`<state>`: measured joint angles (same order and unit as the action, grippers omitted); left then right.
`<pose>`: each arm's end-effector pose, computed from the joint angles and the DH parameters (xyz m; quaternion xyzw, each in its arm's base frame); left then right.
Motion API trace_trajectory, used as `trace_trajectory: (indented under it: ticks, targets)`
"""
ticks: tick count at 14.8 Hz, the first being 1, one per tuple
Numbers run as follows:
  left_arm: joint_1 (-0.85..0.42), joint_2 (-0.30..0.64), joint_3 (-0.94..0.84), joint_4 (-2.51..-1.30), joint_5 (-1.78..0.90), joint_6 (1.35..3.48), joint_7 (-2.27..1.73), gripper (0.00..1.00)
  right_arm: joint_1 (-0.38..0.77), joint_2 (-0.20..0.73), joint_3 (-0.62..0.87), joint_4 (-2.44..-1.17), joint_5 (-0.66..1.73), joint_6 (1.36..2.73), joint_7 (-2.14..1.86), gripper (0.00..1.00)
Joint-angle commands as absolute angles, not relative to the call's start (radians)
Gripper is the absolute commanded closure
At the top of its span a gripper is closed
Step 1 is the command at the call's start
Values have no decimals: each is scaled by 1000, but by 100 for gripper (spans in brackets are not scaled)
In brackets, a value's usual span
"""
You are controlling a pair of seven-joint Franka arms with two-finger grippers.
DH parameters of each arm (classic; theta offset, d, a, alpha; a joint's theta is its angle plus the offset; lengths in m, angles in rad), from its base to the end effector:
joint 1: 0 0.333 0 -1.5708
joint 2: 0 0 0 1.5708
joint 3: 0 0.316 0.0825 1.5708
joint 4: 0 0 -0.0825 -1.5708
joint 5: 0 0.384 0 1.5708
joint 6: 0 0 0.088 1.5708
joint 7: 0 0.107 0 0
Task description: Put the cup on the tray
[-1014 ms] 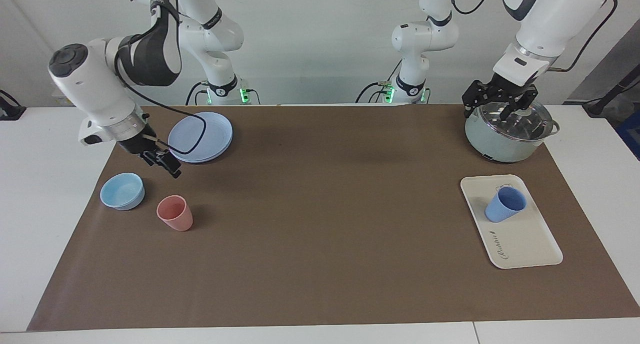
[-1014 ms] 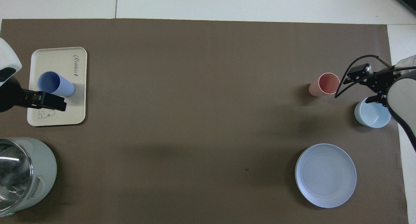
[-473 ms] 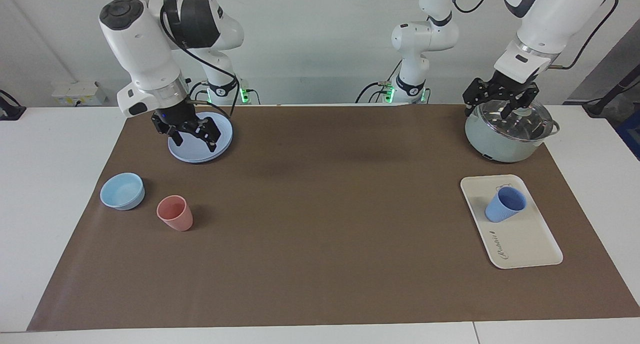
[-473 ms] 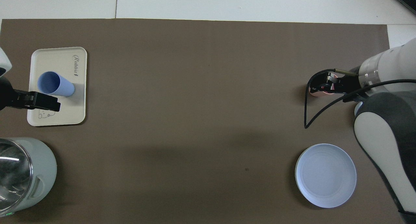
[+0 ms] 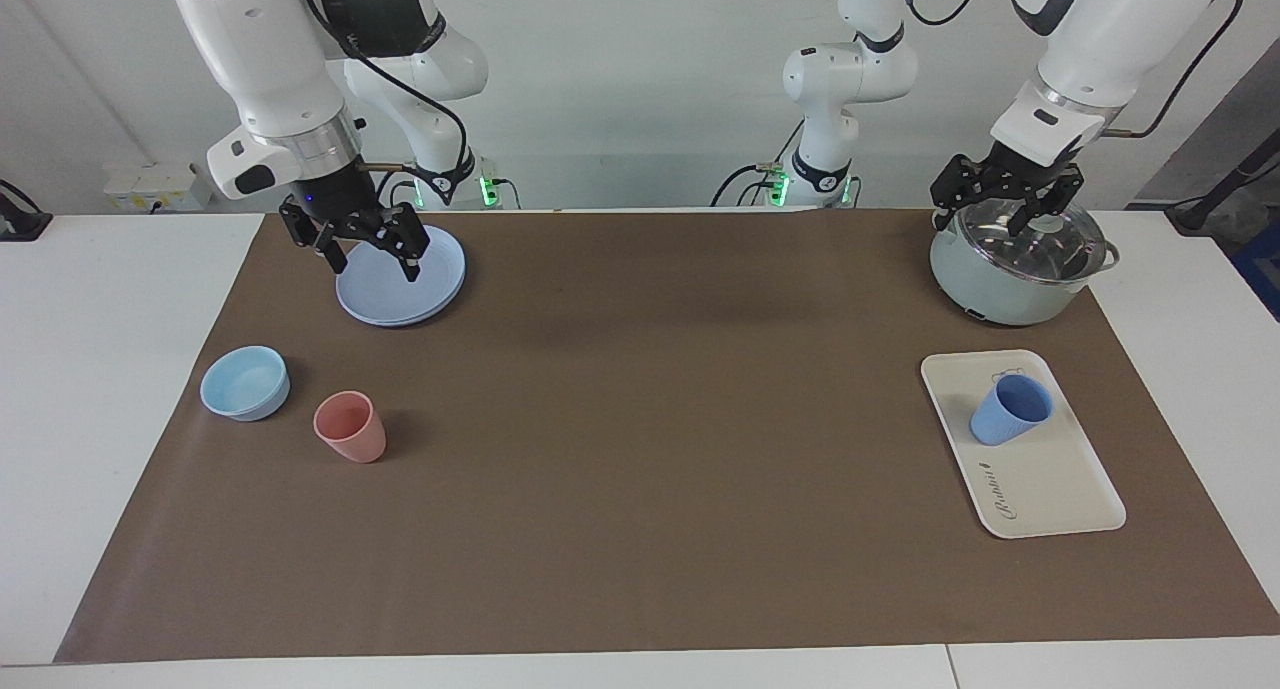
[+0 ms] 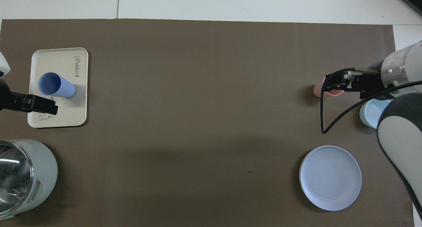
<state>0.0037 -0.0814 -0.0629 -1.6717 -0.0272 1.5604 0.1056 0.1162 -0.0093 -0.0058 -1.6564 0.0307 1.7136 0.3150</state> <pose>0.5257 -0.0355 0.6200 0.9965 -0.0821 -0.0148 0.0114 0.5599 0.0649 0.6019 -0.9939 0.1037 -0.0293 0.0220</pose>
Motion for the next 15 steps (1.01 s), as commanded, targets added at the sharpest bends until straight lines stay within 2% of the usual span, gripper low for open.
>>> trace_trajectory:
  ticks: [1,7,15]
  targets:
    - [14,-106,-71,-1698,-9,1559,123,0,115,-35,-5,-1667,8,1677,272,0]
    - [12,-107,-69,-1700,-12,1560,120,0,115,-109,-3,-1779,8,1696,259,0]
    - [12,-113,-68,-1716,-12,1571,114,0,100,-112,-3,-1784,20,1704,189,0]
